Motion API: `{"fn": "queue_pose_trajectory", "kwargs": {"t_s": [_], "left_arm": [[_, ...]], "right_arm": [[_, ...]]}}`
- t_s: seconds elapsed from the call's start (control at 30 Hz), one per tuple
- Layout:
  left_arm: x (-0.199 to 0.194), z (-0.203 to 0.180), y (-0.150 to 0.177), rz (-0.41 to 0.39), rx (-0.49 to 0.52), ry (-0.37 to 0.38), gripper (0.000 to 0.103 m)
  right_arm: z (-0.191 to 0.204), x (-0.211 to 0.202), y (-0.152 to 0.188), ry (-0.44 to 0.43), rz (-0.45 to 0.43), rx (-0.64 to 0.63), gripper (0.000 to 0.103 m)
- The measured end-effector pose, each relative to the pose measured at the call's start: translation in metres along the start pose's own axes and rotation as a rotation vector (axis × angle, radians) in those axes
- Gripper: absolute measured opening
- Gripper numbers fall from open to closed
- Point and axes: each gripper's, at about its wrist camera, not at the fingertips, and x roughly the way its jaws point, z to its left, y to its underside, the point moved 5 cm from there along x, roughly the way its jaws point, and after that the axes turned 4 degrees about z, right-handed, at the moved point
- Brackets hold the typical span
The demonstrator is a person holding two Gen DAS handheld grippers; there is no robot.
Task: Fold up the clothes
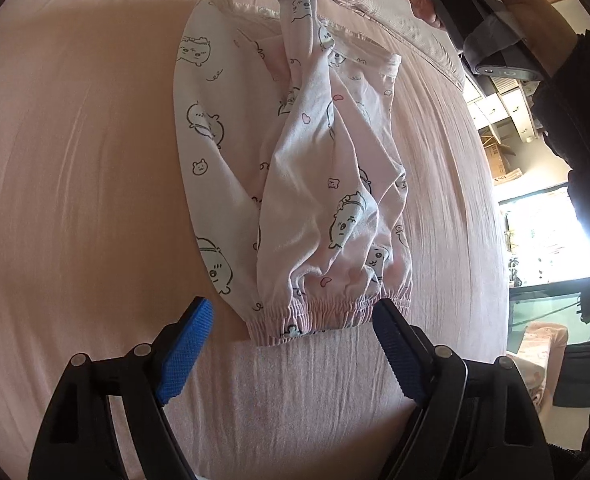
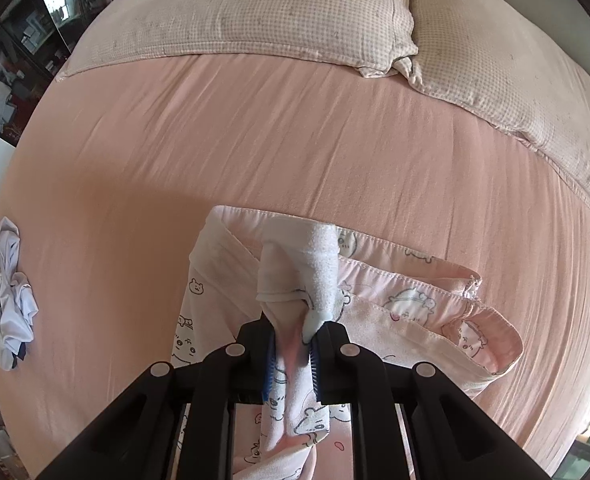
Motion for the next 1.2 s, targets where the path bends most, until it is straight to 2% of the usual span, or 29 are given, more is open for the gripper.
{"fn": "queue_pose_trajectory", "kwargs": {"t_s": [0.17,0.23,0.3,0.37,0.47,0.5,0.6,0.8,0.9,1.0,1.2], "left_arm": [[0.021,-0.013,-0.006,0.004,0.028,0.019,0.081],[0.027,-0.015,-0.008,0.001,0.029,0.015,0.078],[0.029,-0.016,-0.011,-0.012,0.034,-0.013,0.046],[0.032,-0.017,-0.013,-0.016,0.051,-0.043,0.038],[0.037,-0.016,-0.013,-0.009,0.037,-0.053,0.034],[0.038,-0.014,-0.013,-0.011,0.023,-0.061,0.027],[0.029,-0.015,-0.011,-0.038,0.007,-0.069,0.016],[0.015,-0.022,-0.001,-0.069,0.053,-0.053,0.01],[0.017,-0.021,0.006,-0.048,0.036,-0.021,0.009],[0.012,-0.016,0.011,-0.053,0.033,-0.036,0.009],[0.004,0.002,0.016,-0.051,-0.011,-0.017,0.009]], "right_arm": [[-0.01,-0.009,0.004,-0.004,-0.008,0.001,0.012],[-0.013,-0.011,0.006,-0.007,-0.011,0.0,0.012],[-0.014,-0.012,0.005,-0.02,-0.008,0.001,0.012],[-0.016,-0.012,0.007,-0.028,-0.006,-0.002,0.012],[-0.014,-0.012,0.009,-0.038,-0.008,-0.009,0.012],[-0.017,-0.011,0.008,-0.043,-0.009,-0.01,0.012],[-0.022,-0.008,0.005,-0.045,-0.016,-0.011,0.012],[-0.026,-0.004,-0.001,-0.06,-0.026,0.007,0.012],[-0.021,-0.002,-0.005,-0.084,-0.03,0.026,0.012],[-0.01,0.001,-0.007,-0.071,-0.031,0.008,0.012],[0.01,0.011,-0.015,-0.078,-0.03,0.01,0.012]]}}
